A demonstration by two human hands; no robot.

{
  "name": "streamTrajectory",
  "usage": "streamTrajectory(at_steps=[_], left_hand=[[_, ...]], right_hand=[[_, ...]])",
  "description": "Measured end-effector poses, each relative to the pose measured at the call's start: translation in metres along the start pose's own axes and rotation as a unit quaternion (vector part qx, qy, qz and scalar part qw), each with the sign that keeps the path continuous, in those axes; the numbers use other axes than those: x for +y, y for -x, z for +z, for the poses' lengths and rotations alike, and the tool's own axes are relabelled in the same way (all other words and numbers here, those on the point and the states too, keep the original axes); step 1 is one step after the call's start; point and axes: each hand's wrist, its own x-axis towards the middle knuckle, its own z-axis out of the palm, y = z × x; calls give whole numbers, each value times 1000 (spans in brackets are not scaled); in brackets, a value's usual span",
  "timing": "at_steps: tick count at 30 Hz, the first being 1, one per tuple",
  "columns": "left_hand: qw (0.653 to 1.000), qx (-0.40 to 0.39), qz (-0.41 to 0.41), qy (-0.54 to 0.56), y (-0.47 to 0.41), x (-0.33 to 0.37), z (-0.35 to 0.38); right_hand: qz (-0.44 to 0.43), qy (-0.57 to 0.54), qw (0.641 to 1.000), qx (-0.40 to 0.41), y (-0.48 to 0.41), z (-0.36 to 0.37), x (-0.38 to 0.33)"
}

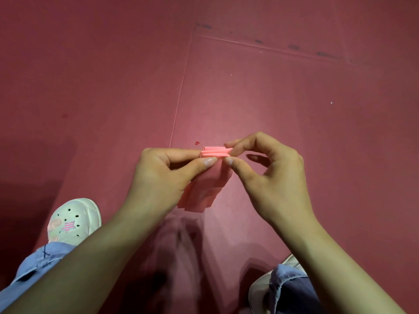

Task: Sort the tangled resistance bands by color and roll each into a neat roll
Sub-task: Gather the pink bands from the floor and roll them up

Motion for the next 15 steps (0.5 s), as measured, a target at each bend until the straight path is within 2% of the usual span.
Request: streamTrajectory(at_steps=[6, 9, 12, 15], left_hand=[[1000, 1, 10, -6, 1, 1, 1], [1000, 4, 11, -1, 2, 2, 1], [1000, 5, 12, 27, 4, 6, 4], [999, 20, 15, 32, 6, 9, 6]], right_hand=[[-11, 51, 998, 46, 0, -1, 4], [-48, 71, 992, 96, 1, 1, 5], [-89, 54, 984, 144, 2, 2, 4], [-98, 29, 982, 158, 2, 3, 3]])
